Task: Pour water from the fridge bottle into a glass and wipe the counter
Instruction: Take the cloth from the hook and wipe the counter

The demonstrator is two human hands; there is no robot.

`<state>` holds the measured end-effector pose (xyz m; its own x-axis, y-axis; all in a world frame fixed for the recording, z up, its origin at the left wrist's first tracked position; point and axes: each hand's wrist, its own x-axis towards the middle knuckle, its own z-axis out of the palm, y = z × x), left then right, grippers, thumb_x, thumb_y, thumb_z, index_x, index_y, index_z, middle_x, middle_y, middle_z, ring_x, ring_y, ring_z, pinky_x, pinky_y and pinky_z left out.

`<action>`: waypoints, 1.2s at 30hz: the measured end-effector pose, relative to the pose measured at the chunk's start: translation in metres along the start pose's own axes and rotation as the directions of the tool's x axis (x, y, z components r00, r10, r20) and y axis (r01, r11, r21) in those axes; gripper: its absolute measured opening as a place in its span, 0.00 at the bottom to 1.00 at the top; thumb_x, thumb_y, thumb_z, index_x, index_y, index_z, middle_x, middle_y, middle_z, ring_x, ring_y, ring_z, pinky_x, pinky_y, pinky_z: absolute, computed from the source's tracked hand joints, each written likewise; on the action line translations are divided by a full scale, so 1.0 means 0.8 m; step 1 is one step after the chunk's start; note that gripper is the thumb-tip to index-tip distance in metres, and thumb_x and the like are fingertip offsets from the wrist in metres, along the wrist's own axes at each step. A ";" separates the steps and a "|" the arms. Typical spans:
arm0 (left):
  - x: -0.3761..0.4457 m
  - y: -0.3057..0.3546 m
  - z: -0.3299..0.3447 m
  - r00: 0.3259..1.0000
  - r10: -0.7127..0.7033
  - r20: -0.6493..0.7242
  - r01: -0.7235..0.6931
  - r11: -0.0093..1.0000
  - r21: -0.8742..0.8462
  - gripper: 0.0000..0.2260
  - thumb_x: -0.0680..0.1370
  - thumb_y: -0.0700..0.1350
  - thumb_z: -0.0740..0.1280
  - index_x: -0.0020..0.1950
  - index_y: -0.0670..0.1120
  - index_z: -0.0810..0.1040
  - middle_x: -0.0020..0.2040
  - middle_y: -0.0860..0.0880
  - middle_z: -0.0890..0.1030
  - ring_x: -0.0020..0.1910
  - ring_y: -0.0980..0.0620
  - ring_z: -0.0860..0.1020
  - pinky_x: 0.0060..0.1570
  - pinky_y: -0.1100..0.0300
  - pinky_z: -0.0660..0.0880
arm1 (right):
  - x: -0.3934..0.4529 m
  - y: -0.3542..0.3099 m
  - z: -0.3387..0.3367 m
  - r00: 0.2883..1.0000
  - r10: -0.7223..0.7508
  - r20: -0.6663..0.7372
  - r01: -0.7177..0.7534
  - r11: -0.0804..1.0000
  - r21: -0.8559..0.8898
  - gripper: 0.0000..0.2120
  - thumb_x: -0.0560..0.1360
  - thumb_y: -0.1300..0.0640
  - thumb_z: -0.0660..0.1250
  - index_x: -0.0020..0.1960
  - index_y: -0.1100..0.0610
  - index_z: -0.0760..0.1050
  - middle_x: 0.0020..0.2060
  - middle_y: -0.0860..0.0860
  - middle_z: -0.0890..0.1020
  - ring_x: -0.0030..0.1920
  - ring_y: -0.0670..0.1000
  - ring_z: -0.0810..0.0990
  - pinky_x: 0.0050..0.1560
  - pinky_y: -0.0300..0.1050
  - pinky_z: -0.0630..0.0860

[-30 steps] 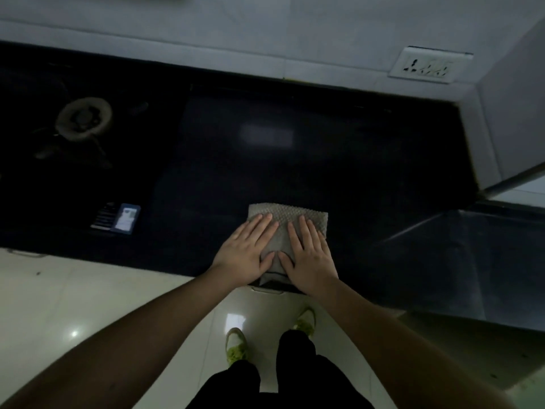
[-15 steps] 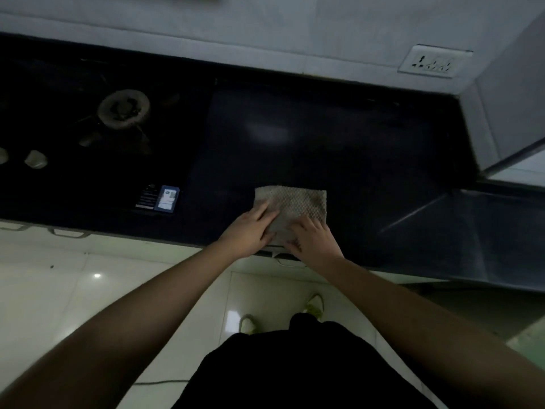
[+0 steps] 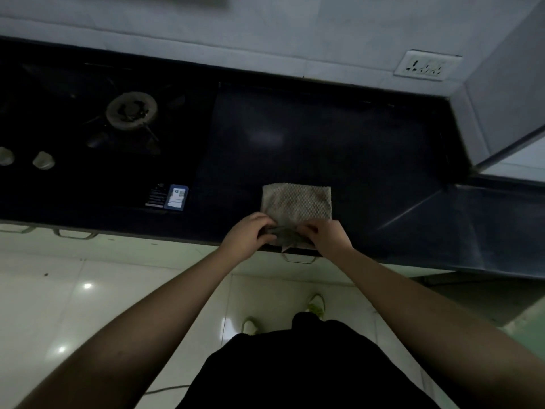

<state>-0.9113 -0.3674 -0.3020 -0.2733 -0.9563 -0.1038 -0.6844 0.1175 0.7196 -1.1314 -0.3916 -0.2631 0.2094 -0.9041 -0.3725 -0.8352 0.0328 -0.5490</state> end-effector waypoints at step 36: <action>0.054 0.100 -0.059 0.970 0.077 -0.230 -0.061 0.995 0.076 0.05 0.82 0.46 0.63 0.53 0.45 0.77 0.47 0.54 0.77 0.44 0.55 0.76 0.43 0.59 0.71 | -0.048 0.091 -0.068 0.738 0.671 -0.074 -0.332 0.456 0.826 0.14 0.78 0.60 0.64 0.63 0.63 0.75 0.55 0.62 0.81 0.41 0.49 0.78 0.48 0.47 0.78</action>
<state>-0.9458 -0.4117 -0.2168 -0.1624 -0.9802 0.1131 -0.7157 0.1959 0.6704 -1.2280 -0.3774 -0.2484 -0.4435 -0.6768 -0.5876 -0.0303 0.6665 -0.7449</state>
